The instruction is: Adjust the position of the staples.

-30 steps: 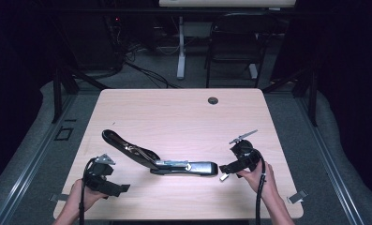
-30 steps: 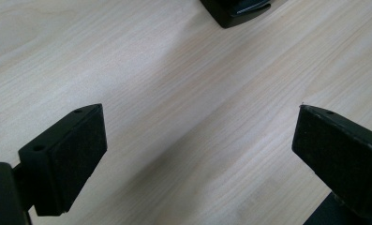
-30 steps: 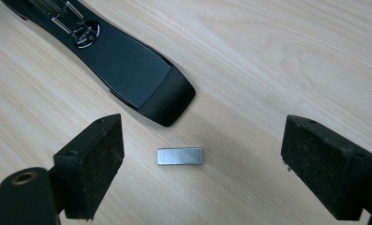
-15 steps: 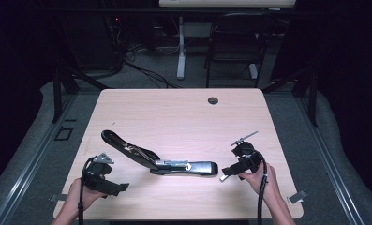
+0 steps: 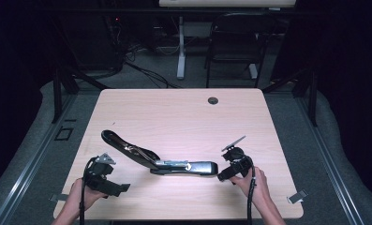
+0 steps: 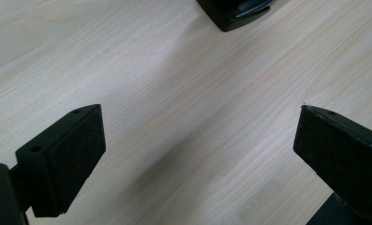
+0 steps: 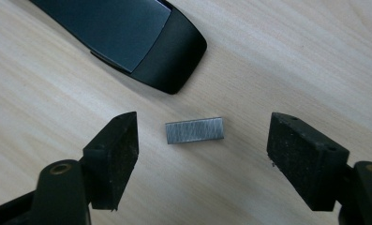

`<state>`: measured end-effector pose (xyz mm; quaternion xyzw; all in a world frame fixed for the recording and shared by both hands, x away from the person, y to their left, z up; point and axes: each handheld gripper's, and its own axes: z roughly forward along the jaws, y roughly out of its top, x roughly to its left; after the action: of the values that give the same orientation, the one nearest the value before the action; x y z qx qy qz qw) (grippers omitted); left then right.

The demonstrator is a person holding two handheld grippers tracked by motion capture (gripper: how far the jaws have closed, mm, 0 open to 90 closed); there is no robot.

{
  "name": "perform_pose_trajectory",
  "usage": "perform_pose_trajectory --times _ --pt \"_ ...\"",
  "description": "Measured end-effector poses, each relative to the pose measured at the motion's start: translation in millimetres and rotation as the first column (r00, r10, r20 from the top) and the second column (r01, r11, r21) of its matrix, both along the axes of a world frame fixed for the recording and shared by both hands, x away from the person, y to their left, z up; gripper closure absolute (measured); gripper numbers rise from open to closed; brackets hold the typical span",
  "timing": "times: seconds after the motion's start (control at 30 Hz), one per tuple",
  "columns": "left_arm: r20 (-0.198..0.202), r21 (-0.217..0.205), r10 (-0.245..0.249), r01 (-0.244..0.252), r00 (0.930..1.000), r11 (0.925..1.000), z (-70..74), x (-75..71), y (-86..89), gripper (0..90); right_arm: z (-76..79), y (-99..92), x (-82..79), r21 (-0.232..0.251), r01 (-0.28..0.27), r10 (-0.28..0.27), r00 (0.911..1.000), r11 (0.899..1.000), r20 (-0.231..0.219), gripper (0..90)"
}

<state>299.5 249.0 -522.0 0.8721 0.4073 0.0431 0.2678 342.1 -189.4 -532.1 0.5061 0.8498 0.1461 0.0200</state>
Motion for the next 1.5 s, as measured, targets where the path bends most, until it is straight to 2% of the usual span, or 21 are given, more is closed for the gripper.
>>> perform_pose_trajectory --times 0.07,0.13,0.17,0.23,0.27,0.43,0.63,0.77,1.0,1.07,1.23,1.27,1.3,1.37,1.5 --pt "-0.004 0.002 -0.005 0.005 1.0 1.0 -0.2 -0.2 -0.1 2.9 -3.8 4.2 1.1 -0.01 0.004 -0.004 1.0 1.0 0.005 29.0" --pt "-0.004 0.002 -0.006 0.006 1.0 1.0 -0.1 -0.5 -0.2 2.9 -7.8 8.3 1.9 0.002 0.013 -0.013 0.9999 1.0 0.002 29.4" --pt "-0.003 0.0 -0.006 0.006 1.0 1.0 0.0 -0.5 -0.2 2.9 -6.5 8.6 3.3 -0.025 -0.002 0.002 0.9999 1.0 -0.013 31.6" --pt "-0.003 0.0 -0.007 0.007 1.0 1.0 0.2 -0.3 -0.5 2.9 -7.6 10.5 4.2 -0.025 0.005 -0.005 1.0 1.0 -0.009 34.0" --pt "-0.004 0.0 -0.008 0.008 1.0 1.0 -0.1 -0.1 -0.7 3.0 -7.6 10.2 5.4 -0.042 0.002 -0.003 0.9999 0.999 -0.011 36.0" --pt "-0.005 0.009 -0.014 0.014 0.9999 0.9999 -0.9 -0.1 -2.4 3.0 -9.5 8.5 7.2 -0.035 0.039 -0.039 0.9992 0.999 -0.002 36.4" --pt "-0.01 0.012 -0.019 0.019 0.9998 0.9998 -2.0 0.6 -4.3 3.1 -11.3 6.9 8.8 -0.029 0.072 -0.071 0.997 0.997 0.03 36.5" --pt "-0.012 0.016 -0.022 0.022 0.9997 0.9996 -2.2 0.9 -5.4 3.0 -14.7 6.2 9.5 -0.063 0.052 -0.052 0.9986 0.997 0.002 37.9" --pt "-0.015 0.015 -0.027 0.027 0.9995 0.9995 -2.4 1.4 -5.9 3.0 -14.7 3.9 7.4 -0.083 0.042 -0.041 0.9991 0.996 0.006 39.8" --pt "-0.014 0.013 -0.025 0.025 0.9996 0.9996 -2.3 1.3 -6.0 3.0 -13.5 2.2 7.8 -0.098 0.028 -0.03 0.9994 0.995 -0.014 39.9" --pt "-0.013 0.015 -0.026 0.026 0.9996 0.9996 -1.9 1.4 -5.8 2.9 -14.2 -0.6 7.0 -0.088 0.032 -0.034 0.9993 0.996 -0.018 40.3" --pt "-0.013 0.015 -0.026 0.026 0.9996 0.9995 -2.0 1.5 -5.7 2.9 -13.8 -1.9 7.3 -0.101 0.027 -0.029 0.9994 0.994 -0.017 40.3" --pt "-0.013 0.017 -0.025 0.025 0.9996 0.9995 -1.8 1.4 -5.6 2.8 -16.0 -1.8 5.9 -0.077 0.053 -0.053 0.9986 0.996 0.004 40.5" --pt "-0.012 0.017 -0.027 0.027 0.9996 0.9995 -1.6 1.3 -5.4 2.8 -13.3 -4.5 7.3 -0.106 0.021 -0.023 0.9994 0.994 -0.025 40.9" --pt "-0.012 0.019 -0.028 0.029 0.9995 0.9994 -1.3 1.1 -5.3 2.8 -13.4 -6.4 6.6 -0.093 0.016 -0.019 0.9995 0.996 -0.027 41.7"
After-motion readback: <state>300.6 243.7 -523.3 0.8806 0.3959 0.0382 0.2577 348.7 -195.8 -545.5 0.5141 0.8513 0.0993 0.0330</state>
